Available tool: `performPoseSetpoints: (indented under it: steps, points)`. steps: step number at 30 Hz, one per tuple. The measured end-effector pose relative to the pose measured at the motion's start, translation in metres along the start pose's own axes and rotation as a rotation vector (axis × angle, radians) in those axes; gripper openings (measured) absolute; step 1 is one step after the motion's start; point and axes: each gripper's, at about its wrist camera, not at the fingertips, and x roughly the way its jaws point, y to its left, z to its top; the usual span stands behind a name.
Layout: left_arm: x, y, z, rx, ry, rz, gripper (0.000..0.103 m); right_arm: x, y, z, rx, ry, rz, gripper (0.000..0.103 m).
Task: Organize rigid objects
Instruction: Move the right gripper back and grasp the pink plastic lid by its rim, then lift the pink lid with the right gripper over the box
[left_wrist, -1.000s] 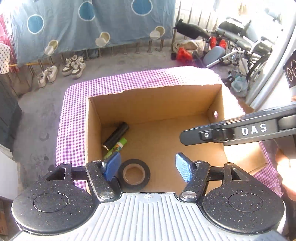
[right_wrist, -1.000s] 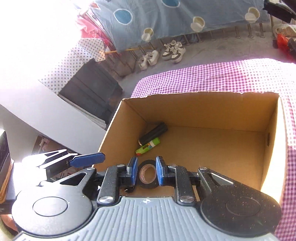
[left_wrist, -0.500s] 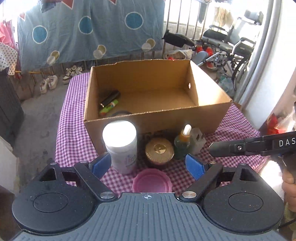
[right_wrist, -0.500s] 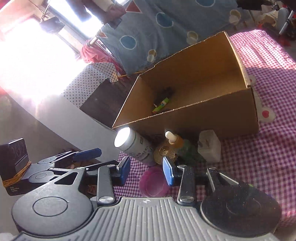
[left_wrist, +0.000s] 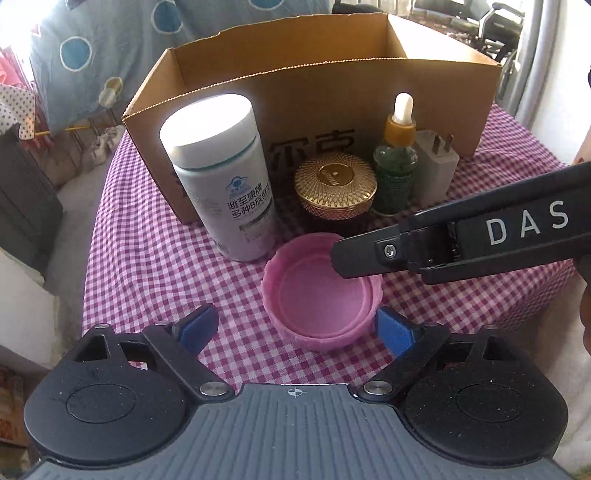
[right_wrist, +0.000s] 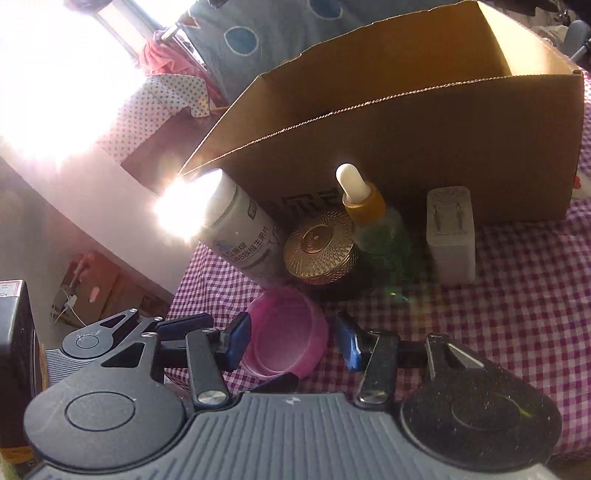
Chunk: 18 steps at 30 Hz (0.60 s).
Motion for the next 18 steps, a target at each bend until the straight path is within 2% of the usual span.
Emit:
performPoseSetpoints:
  steps: [6,7,8,11,13,18]
  points:
    - [0.008,-0.002,-0.004,-0.021,-0.016,-0.042,0.077,0.013,0.004,-0.003,-0.025,0.012,-0.036,0.044]
    - [0.009,-0.003,-0.005,-0.035,-0.02,-0.054,0.071,0.014,0.004,-0.003,-0.024,0.014,-0.042,0.041]
    - [0.011,-0.004,-0.004,-0.047,-0.022,-0.064,0.071,0.019,0.001,-0.003,-0.018,0.022,-0.047,0.035]
    - [0.01,-0.01,-0.004,-0.043,-0.035,-0.087,0.07,0.02,-0.005,-0.006,0.004,0.03,-0.054,0.026]
    - [0.01,-0.014,-0.003,-0.041,-0.033,-0.112,0.07,0.012,-0.011,-0.009,0.02,0.023,-0.062,0.024]
    - [0.013,-0.026,-0.002,-0.002,-0.029,-0.111,0.071,0.0,-0.023,-0.016,0.059,0.011,-0.076,0.024]
